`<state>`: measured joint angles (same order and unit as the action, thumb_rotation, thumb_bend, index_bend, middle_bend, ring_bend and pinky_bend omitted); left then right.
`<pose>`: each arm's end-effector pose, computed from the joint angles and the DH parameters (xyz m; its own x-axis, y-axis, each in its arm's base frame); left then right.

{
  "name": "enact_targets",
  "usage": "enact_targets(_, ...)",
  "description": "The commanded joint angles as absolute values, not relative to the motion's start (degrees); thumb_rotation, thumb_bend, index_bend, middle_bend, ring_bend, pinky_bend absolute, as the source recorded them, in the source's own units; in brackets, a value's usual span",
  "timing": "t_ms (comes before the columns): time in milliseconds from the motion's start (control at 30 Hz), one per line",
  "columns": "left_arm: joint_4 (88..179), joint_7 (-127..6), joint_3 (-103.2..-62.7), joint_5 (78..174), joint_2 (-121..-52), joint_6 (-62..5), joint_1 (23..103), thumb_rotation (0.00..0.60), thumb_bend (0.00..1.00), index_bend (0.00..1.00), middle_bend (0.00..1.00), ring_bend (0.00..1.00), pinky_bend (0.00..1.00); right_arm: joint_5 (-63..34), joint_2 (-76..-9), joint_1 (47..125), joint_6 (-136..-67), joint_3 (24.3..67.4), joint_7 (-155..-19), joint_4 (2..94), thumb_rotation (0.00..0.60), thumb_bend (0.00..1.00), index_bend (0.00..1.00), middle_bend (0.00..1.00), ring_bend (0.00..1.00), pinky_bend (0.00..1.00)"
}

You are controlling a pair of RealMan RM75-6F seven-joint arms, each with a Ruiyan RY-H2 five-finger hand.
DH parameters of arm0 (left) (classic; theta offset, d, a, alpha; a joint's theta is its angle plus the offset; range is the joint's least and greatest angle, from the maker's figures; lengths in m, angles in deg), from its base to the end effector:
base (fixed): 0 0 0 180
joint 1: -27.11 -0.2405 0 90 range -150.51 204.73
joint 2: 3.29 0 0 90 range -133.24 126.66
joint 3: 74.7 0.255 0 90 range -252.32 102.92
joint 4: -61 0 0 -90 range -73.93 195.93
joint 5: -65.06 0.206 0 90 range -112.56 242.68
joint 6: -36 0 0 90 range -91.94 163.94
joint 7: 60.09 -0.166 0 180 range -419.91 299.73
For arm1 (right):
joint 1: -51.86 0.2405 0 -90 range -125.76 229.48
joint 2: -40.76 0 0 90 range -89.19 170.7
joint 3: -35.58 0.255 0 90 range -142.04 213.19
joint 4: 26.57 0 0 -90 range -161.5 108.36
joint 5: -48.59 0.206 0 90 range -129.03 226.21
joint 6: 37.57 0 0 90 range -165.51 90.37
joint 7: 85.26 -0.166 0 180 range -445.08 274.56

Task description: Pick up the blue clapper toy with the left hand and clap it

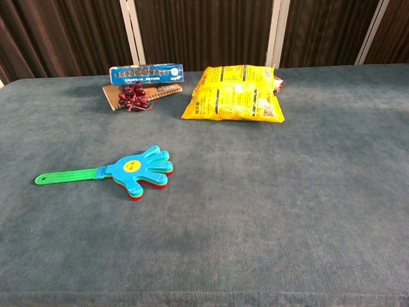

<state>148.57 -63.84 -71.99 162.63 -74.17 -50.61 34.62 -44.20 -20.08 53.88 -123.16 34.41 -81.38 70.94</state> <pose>-0.2797 0.1920 0.1082 0.4412 0.0394 0.8965 0.8717 -0.2563 -0.4177 -0.2917 -0.1713 0.1555 0.4355 -0.0783 0.8968 -0.8992 -0.0842 0.4293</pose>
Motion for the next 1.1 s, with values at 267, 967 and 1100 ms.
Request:
enact_targets(267,142.6,-49.81,-72.89,165.62,-79.85,-46.9,40.33,0.6,0.43,0.03,0.0,0.0,0.0,-43.71,-20.46,54.37,-121.93,34.42,-81.11,70.92,0.6,0.04,0.0,0.0,0.0,0.0)
enact_targets(967,125.41,-35.47,-79.95,150.71,-94.5,-23.52,55.32,0.6,0.44,0.2,0.0,0.0,0.0,-40.05,-21.95,56.45,-117.72,35.47,-80.01,70.25,0.6,0.04,0.0,0.0,0.0,0.0)
enact_targets(1100,124.27,-36.62,-79.69,149.62,-95.62,-22.32,55.75,0.6,0.42,0.21,0.0,0.0,0.0,-40.09,-21.74,56.45,-117.95,35.53,-80.57,70.22,0.6,0.04,0.0,0.0,0.0,0.0)
